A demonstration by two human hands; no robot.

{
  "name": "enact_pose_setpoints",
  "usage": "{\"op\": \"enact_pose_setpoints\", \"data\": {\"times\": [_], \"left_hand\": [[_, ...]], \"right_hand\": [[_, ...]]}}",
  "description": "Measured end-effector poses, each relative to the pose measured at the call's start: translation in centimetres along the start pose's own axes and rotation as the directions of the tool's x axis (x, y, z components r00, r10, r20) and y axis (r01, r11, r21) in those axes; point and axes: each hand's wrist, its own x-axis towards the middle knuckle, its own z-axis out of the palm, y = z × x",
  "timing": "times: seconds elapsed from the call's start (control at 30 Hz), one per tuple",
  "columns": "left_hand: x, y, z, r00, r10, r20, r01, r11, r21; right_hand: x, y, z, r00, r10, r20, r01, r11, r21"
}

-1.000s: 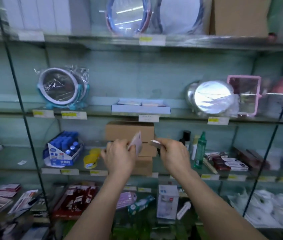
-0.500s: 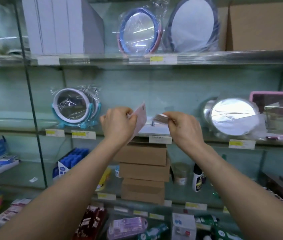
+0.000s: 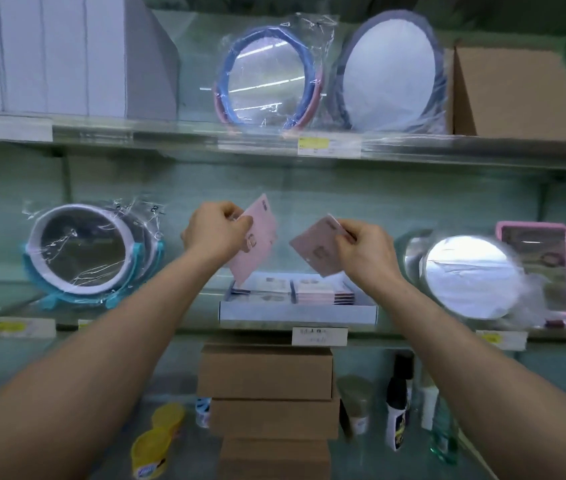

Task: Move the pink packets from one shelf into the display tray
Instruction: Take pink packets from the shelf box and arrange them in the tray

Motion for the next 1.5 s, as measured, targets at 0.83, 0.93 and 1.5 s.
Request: {"op": "enact_pose_setpoints", "data": {"times": [0.83,0.93,1.5], "left_hand": [[7.0,-3.5,5.8,0.789,-0.330,0.518,0.514,0.817,-0.263],[6.7,-2.8,6.7,0.744,-0.347,0.571,0.540,0.816,-0.208],[6.2,-4.5,8.9,0.714,-0.321,0.622,0.621,0.702,-0.350]], "right_hand": [[7.2,8.1,4.2,0.952,0.266,0.150,-0.305,0.857,0.416],[7.5,7.3,4.7,0.970,0.198,0.139,-0.241,0.842,0.483],[7.0,7.9,6.2,0.838,0.153,0.524,-0.435,0.769,0.469]]}}
